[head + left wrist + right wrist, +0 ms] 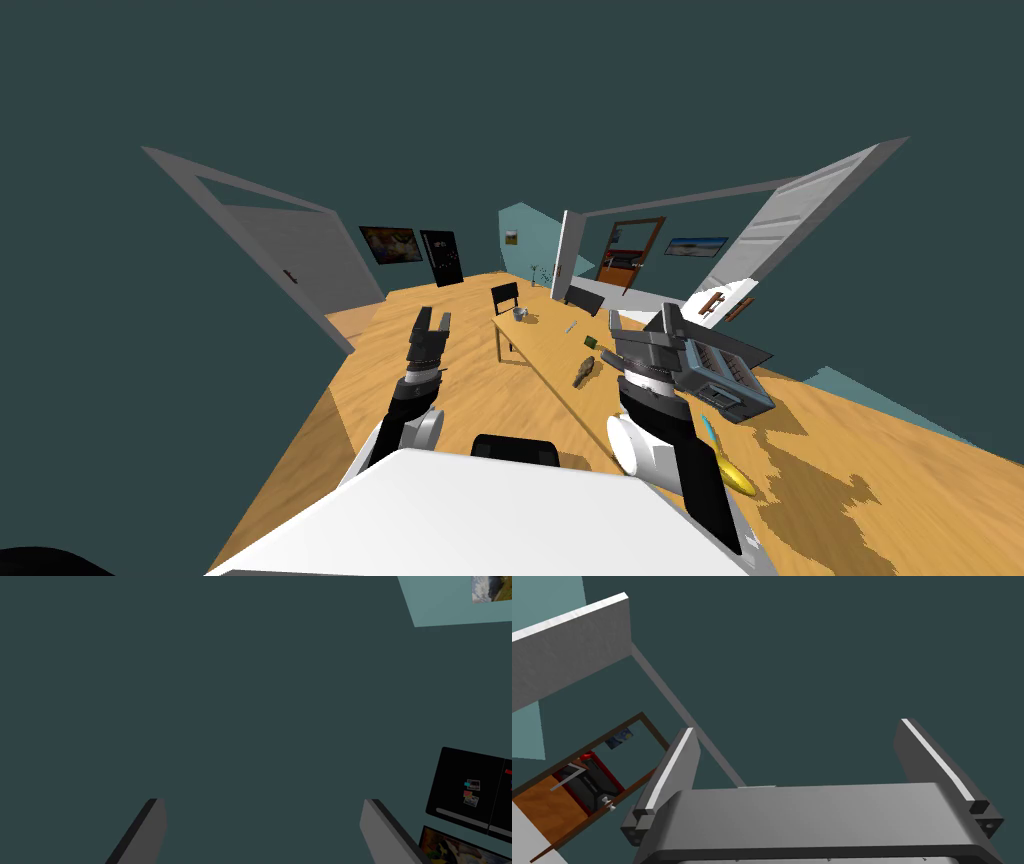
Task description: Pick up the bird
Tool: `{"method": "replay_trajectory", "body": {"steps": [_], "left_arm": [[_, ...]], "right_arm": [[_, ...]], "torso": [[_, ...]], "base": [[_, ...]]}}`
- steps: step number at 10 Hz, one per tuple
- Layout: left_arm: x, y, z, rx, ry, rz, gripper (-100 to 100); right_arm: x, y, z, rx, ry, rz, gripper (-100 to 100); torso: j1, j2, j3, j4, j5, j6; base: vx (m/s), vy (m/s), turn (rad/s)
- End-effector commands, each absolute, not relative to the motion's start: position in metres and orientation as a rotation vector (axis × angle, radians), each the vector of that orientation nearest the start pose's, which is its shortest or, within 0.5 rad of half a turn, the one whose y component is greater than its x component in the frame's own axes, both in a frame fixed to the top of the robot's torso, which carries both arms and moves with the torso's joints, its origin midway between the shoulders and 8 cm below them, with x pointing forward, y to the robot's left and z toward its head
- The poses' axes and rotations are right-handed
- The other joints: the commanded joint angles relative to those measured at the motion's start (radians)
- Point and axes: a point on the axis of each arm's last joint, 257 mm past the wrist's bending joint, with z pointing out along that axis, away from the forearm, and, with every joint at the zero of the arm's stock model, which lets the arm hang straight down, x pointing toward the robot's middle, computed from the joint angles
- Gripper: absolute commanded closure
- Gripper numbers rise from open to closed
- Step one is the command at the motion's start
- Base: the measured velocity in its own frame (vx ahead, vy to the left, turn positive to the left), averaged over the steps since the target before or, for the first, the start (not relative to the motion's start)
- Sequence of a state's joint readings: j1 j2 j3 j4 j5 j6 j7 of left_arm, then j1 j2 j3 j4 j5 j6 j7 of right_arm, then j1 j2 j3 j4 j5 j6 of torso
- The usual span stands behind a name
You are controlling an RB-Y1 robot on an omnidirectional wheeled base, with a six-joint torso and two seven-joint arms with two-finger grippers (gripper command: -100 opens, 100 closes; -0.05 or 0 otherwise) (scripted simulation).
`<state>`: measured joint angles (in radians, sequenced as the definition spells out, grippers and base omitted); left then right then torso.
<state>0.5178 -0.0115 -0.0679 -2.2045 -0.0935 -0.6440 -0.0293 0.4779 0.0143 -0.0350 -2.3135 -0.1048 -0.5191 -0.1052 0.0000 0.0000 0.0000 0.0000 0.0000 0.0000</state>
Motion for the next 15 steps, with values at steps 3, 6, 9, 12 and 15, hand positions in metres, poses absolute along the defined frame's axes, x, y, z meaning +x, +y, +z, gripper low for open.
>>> {"method": "replay_trajectory", "body": {"steps": [3, 6, 9, 12, 15], "left_arm": [[0.337, 0.245, 0.011, -0.558, 0.633, -1.299, 0], [0.337, 0.245, 0.011, -0.558, 0.633, -1.299, 0], [0.337, 0.245, 0.011, -0.558, 0.633, -1.299, 0], [0.337, 0.245, 0.011, -0.558, 0.633, -1.299, 0], [0.337, 0.245, 0.011, -0.558, 0.633, -1.299, 0]], "right_arm": [[0.351, -0.281, 0.029, 0.63, 0.617, 1.365, -100], [0.366, -0.268, 0.009, 0.575, 0.733, 1.287, -100], [0.374, -0.26, -0.003, 0.531, 0.805, 1.231, -100], [0.392, -0.249, -0.031, 0.461, 0.929, 1.134, -100], [0.401, -0.24, -0.049, 0.392, 1.012, 1.054, -100]], "torso": [[-0.002, 0.002, 0.001, 0.0, 0.0, 0.0], [-0.003, 0.002, 0.001, 0.001, -0.001, 0.0], [-0.002, 0.002, 0.001, 0.0, 0.0, 0.0], [-0.002, 0.002, 0.001, 0.0, 0.0, 0.0], [-0.002, 0.002, 0.001, 0.0, -0.001, 0.0]], "base": [[-0.037, -0.028, 0.02], [-0.037, -0.036, 0.014], [-0.027, -0.02, 0.013], [-0.032, -0.025, 0.017], [-0.031, -0.027, 0.014]]}}
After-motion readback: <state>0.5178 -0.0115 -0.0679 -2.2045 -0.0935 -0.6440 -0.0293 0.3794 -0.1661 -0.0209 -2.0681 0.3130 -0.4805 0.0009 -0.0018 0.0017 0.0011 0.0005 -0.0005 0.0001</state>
